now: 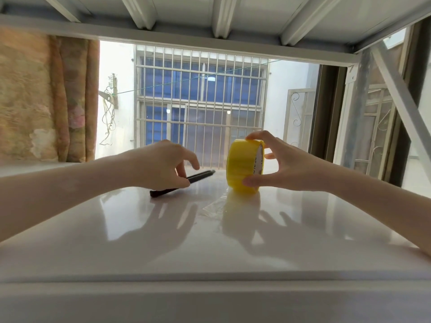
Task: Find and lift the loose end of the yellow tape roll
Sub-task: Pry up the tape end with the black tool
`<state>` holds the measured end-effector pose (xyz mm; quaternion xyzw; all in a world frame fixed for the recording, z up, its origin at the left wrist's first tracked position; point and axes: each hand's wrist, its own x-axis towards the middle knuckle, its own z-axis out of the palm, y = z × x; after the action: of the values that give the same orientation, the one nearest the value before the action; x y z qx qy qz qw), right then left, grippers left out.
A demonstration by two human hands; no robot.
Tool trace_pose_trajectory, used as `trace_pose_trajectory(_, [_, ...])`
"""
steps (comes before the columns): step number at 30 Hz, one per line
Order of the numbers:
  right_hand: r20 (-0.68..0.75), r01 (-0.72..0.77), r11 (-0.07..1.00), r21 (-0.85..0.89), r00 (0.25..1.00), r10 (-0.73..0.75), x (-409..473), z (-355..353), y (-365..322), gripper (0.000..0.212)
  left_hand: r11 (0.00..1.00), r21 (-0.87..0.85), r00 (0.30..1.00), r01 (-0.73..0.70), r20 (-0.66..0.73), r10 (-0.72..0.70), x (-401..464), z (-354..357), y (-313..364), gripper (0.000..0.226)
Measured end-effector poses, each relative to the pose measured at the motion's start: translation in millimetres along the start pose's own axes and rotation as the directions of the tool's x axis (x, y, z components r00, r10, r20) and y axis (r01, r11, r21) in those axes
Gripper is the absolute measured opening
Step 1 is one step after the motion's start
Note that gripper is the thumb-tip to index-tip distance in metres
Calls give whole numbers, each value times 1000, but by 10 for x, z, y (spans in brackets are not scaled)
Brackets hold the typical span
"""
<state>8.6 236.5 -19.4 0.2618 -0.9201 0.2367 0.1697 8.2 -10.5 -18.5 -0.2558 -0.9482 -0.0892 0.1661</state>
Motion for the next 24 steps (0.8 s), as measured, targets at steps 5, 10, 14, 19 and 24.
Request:
trace_pose_trajectory(5, [-18, -23, 999, -25, 1000, 23, -6, -8, -45, 85, 892, -453, 986, -10, -155, -67, 8, -132, 95, 41])
trace_pose_trajectory(10, [-149, 13, 993, -118, 988, -31, -49, -7, -174, 83, 711, -696, 974, -101, -213, -71, -38, -189, 278, 20])
trace_pose_trajectory(14, [-327, 131, 981, -145, 929, -173, -101, 3, -375, 49, 622, -771, 981, -137, -194, -24, -62, -145, 355, 19])
trace_pose_trajectory(19, [-288, 210, 976, 52, 939, -187, -150, 47, -533, 21, 522, -834, 978, -179, -207, 5, -64, -122, 404, 25])
trace_pose_trajectory(24, [-206, 228, 972, 56, 955, -212, -199, 14, -564, 47, 540, -823, 977, -176, -211, -3, -60, -101, 414, 23])
